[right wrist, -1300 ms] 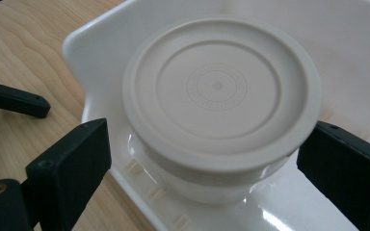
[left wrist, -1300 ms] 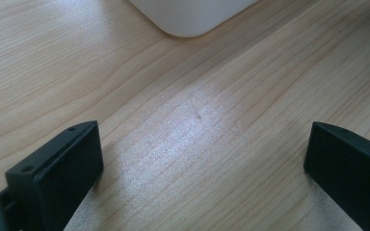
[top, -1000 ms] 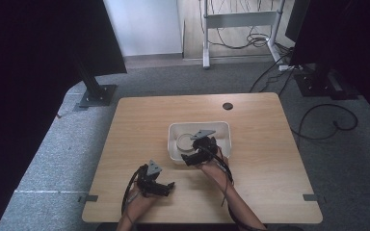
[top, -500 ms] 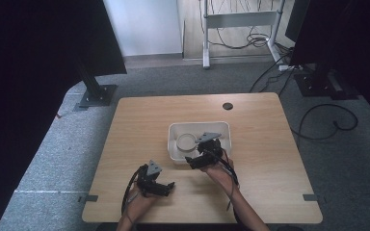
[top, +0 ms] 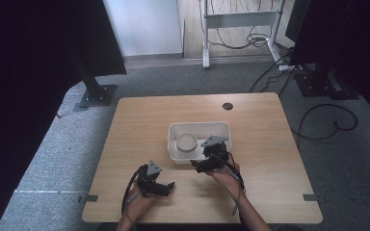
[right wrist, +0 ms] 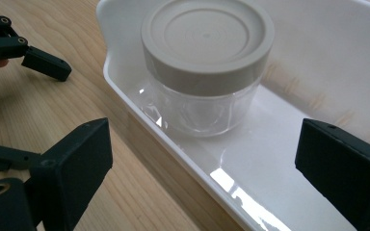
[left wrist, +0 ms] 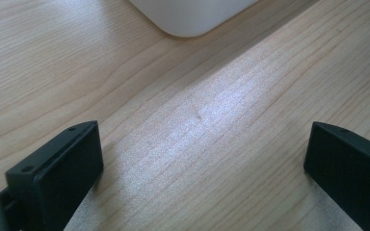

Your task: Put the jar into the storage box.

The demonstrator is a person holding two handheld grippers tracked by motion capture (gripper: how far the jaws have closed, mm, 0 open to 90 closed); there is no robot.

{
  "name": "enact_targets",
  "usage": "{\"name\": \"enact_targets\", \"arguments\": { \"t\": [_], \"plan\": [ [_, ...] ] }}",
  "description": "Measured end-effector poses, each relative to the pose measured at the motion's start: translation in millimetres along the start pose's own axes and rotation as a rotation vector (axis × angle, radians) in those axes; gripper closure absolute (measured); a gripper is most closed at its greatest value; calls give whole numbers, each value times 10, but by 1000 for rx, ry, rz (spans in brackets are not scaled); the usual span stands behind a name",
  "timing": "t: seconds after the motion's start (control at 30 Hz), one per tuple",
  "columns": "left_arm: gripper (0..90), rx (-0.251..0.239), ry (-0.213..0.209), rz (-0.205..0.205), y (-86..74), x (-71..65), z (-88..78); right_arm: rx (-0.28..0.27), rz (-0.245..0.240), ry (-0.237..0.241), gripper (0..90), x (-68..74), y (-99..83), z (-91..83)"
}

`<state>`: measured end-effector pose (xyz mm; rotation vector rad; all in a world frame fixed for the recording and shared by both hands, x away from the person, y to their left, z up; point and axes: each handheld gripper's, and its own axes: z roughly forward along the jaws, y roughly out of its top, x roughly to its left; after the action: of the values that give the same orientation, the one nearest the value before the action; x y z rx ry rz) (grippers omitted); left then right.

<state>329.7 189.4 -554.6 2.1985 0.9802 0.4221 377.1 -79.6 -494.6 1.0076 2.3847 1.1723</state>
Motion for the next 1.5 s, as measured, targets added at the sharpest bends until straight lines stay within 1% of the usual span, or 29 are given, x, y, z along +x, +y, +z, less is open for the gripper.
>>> {"name": "enact_targets", "arguments": {
  "t": [0.23,0.5,0.7,0.73,0.93,1.13,1.5],
  "plan": [
    [0,0,0,0,0,0,0,1,-6,2,57,-7,-78,-47],
    [0,-3,0,-4,0,-2,2,-12,-18,0,57,-11,-155,-126],
    [0,2,0,2,0,1,-2,-11,-20,0,57,-13,-222,-169],
    [0,-4,0,-4,-1,-3,2,-12,-21,1,57,-16,-234,-176],
    [0,-3,0,-5,0,-3,2,-14,-28,-6,58,-23,-306,-231],
    [0,-2,0,-3,0,-2,1,-20,-22,-11,58,-35,-373,-288],
    [0,-2,0,-4,0,-3,1,-14,-11,-17,54,-63,-511,-374]
  ]
}}
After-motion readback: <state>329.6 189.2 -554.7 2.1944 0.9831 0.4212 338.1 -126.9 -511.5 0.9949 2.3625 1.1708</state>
